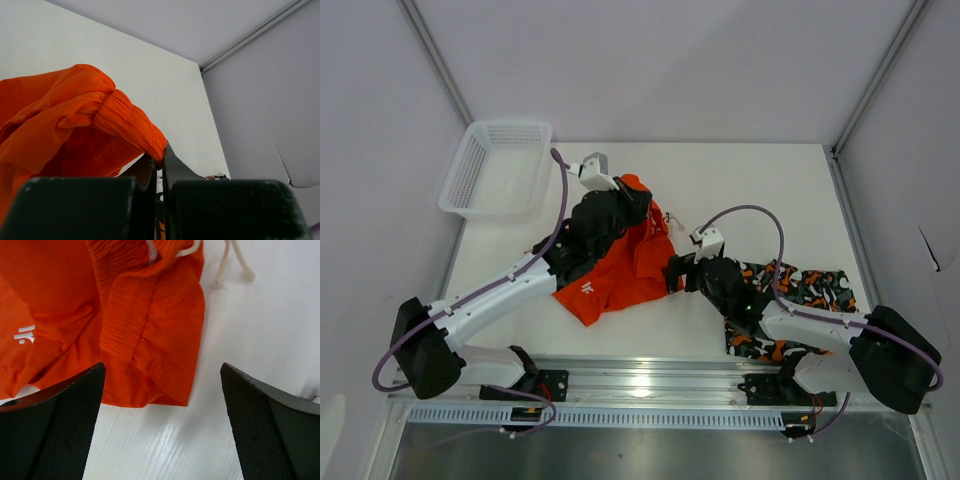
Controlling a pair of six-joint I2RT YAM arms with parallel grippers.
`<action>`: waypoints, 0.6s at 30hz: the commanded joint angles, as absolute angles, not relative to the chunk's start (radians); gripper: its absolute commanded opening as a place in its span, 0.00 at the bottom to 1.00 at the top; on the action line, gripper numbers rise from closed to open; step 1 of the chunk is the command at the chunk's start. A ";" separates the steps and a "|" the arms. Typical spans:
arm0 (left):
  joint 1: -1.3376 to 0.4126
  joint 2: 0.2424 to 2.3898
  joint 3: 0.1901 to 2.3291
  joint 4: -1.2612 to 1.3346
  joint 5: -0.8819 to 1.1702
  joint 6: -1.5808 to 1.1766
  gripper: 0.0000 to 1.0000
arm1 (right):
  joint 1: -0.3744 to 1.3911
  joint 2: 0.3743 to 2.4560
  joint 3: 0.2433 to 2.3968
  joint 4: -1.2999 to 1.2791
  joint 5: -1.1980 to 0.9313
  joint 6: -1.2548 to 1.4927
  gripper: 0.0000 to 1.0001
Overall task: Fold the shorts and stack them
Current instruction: Move the shorts to the center of the board, then flatten the shorts out
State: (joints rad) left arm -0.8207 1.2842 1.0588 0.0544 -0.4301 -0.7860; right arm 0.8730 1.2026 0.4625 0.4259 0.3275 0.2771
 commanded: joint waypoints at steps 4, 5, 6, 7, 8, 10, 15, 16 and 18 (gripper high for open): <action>-0.830 1.210 1.083 0.052 -0.411 -0.828 0.00 | 0.965 1.322 0.587 0.439 0.397 0.239 0.97; -0.830 1.203 1.086 0.031 -0.413 -0.844 0.00 | 0.977 1.336 0.622 0.428 0.426 0.242 0.97; -0.830 1.200 1.091 0.023 -0.411 -0.848 0.00 | 0.991 1.365 0.641 0.407 0.442 0.244 0.97; -0.830 1.195 1.094 0.018 -0.410 -0.851 0.00 | 1.003 1.380 0.661 0.397 0.452 0.242 0.98; -0.830 1.192 1.100 0.008 -0.410 -0.862 0.00 | 1.029 1.397 0.698 0.387 0.466 0.239 0.98; -0.830 1.183 1.101 -0.020 -0.407 -0.873 0.00 | 1.054 1.457 0.735 0.359 0.521 0.242 0.99; -0.830 1.161 1.101 -0.034 -0.403 -0.888 0.00 | 1.091 1.610 0.845 0.290 0.597 0.270 0.99; -0.830 1.160 1.112 -0.046 -0.405 -0.890 0.00 | 1.097 1.630 0.856 0.282 0.615 0.279 0.99; -0.830 1.160 1.115 -0.055 -0.403 -0.890 0.00 | 1.108 1.666 0.893 0.252 0.662 0.285 0.99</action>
State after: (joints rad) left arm -0.8227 1.1995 1.0626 -0.0639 -0.4122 -0.8661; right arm 1.0935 1.6211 0.8333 0.3042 0.5446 0.2653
